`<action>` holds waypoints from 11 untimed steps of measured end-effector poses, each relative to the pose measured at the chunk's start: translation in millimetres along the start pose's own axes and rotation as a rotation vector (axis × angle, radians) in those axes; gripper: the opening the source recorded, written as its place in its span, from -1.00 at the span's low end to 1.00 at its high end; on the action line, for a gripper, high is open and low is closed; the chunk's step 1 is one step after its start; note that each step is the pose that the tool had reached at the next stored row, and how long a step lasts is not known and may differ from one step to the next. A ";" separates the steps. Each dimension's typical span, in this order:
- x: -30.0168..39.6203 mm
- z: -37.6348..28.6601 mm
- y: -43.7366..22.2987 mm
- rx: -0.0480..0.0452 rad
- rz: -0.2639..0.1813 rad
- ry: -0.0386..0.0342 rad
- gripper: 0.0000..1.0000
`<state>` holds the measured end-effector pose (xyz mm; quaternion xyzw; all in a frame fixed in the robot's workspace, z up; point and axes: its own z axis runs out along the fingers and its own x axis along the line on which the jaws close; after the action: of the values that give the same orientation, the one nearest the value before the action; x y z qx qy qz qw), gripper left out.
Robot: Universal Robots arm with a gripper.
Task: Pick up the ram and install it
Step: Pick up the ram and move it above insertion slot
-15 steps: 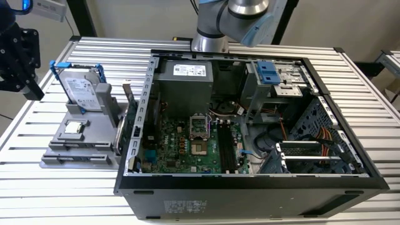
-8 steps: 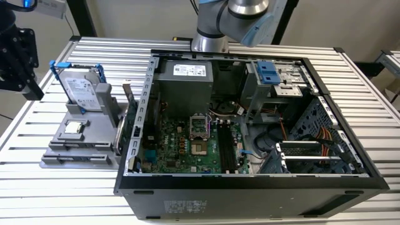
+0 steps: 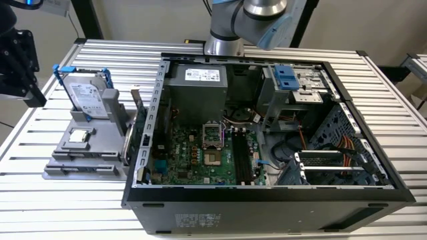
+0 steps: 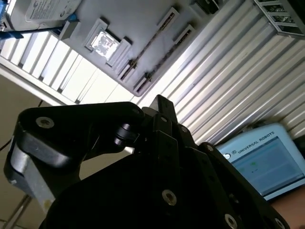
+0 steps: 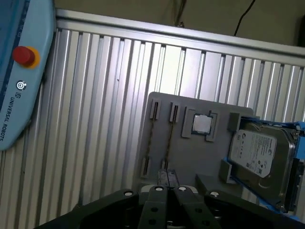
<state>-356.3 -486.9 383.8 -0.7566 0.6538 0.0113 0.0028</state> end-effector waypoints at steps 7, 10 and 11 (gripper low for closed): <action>0.1 0.3 0.0 0.0001 0.005 -0.0001 -1.00; 0.2 0.6 0.0 0.0006 0.037 -0.0003 -1.00; 0.2 0.8 0.0 0.0009 0.048 -0.0004 -1.00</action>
<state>-356.3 -487.1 383.0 -0.7408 0.6716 0.0112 0.0030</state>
